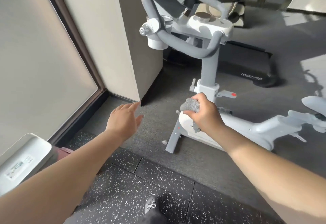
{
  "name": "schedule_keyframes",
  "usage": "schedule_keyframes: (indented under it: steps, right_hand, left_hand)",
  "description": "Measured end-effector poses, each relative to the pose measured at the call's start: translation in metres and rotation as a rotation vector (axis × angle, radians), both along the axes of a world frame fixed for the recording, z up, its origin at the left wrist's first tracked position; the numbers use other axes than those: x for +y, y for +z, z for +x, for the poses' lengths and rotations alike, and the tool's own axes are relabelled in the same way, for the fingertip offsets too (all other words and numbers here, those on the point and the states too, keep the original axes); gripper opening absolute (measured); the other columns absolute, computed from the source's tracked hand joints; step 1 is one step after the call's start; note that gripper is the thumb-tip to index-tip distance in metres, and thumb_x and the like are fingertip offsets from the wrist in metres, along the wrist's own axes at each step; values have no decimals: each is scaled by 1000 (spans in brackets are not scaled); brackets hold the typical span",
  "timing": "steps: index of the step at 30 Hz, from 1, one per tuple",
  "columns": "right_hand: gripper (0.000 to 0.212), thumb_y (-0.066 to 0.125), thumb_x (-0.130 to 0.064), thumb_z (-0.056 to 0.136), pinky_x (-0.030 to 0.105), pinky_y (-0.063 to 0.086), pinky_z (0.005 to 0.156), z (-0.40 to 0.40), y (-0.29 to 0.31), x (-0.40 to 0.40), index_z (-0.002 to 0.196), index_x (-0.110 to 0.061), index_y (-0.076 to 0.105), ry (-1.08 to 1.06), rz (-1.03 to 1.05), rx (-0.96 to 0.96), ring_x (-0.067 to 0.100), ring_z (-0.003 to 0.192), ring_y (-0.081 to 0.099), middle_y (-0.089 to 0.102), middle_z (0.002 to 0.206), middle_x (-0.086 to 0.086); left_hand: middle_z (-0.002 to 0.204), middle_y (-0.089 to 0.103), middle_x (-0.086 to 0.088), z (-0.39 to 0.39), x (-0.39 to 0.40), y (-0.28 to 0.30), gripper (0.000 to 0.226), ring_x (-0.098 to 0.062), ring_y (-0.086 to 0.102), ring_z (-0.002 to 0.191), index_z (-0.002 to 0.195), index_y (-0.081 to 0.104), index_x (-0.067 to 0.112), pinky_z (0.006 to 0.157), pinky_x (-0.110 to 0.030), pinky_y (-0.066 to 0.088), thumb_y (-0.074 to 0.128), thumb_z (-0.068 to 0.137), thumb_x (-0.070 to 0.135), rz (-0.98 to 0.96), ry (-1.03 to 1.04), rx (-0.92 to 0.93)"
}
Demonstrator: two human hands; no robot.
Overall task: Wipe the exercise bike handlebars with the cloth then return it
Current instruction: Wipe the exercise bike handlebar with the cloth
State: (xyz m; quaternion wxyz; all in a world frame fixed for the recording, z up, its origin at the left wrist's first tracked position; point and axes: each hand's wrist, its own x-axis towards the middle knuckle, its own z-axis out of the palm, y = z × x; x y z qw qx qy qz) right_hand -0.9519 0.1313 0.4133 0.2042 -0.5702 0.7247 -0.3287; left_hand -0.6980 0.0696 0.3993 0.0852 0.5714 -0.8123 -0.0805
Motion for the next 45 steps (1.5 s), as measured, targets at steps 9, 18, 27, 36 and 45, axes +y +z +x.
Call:
schedule_keyframes:
  steps: [9,18,27,36,45]
  right_hand:
    - [47,81,-33,71,18,42,79,-27,63,-71,109,-24,53,35,-210,-79,10,92,60,63,101,-8]
    - [48,80,-38,70,22,40,92,-46,118,-156,109,-30,53,116,-353,-56,4,108,52,61,109,-14]
    - [47,79,-35,71,1,33,81,-51,148,-234,110,-20,57,368,-428,-76,-11,94,50,61,105,-10]
    - [27,78,-27,74,7,43,79,-13,188,-318,93,-13,64,635,-580,-105,1,84,56,59,95,-4]
    - [19,79,-24,69,21,48,72,-42,139,-315,81,-16,66,907,-545,-189,5,75,54,48,83,-8]
  left_hand:
    - [146,33,5,-46,-73,56,60,-13,39,129,141,32,32,102,-34,37,55,87,45,-131,18,476]
    - [134,46,3,-71,-153,104,67,-9,52,110,137,38,29,93,-29,42,68,79,40,-238,0,626]
    - [77,66,22,-77,-178,129,28,7,61,70,101,68,29,62,-13,46,75,74,34,-259,152,637]
    - [65,66,20,-98,-179,148,5,2,60,61,75,72,36,57,-22,50,75,72,39,-294,436,540]
    - [66,70,14,-110,-178,151,9,-3,65,66,76,72,34,70,-29,54,78,69,34,-262,594,558]
